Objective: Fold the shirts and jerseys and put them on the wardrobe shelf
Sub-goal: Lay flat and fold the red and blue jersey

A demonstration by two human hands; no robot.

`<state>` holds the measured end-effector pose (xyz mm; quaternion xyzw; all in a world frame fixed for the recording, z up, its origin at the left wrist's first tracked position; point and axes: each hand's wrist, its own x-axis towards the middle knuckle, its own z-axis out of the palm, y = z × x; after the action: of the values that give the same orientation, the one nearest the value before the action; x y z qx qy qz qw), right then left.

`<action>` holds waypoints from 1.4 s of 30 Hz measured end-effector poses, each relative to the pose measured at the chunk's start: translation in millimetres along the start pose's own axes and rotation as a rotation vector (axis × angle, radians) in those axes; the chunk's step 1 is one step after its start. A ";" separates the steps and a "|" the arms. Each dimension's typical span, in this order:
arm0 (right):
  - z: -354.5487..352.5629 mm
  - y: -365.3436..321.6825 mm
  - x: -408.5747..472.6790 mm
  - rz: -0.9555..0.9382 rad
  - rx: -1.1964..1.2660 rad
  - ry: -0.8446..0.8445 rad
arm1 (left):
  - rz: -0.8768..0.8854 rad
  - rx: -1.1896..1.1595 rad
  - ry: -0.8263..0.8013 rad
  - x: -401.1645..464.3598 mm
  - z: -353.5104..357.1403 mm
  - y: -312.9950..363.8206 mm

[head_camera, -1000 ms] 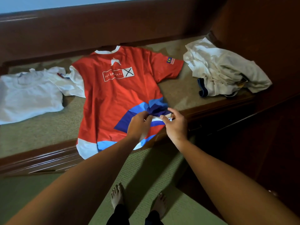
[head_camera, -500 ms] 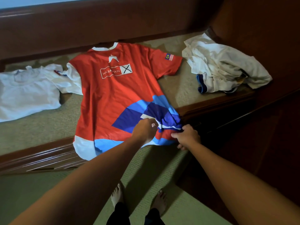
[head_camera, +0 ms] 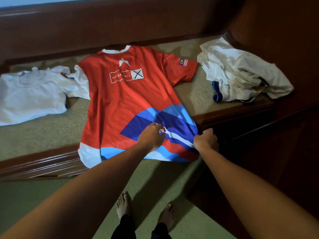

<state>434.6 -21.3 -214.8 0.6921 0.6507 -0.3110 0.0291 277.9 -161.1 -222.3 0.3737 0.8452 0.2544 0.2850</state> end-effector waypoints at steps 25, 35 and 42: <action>-10.7 -248.1 176.7 -0.396 0.121 0.096 | 0.067 0.171 0.165 286.2 -154.3 23.8; -9.9 -261.0 267.2 -0.779 -0.555 0.342 | 0.199 0.477 0.034 405.5 -128.1 39.0; -14.5 -252.0 286.0 -0.864 -0.622 0.442 | 0.229 0.532 0.104 430.9 -122.7 42.8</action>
<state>197.2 275.7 -245.2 0.3709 0.9258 0.0634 -0.0350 -24.2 172.3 -233.6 0.5149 0.8479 0.0731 0.1028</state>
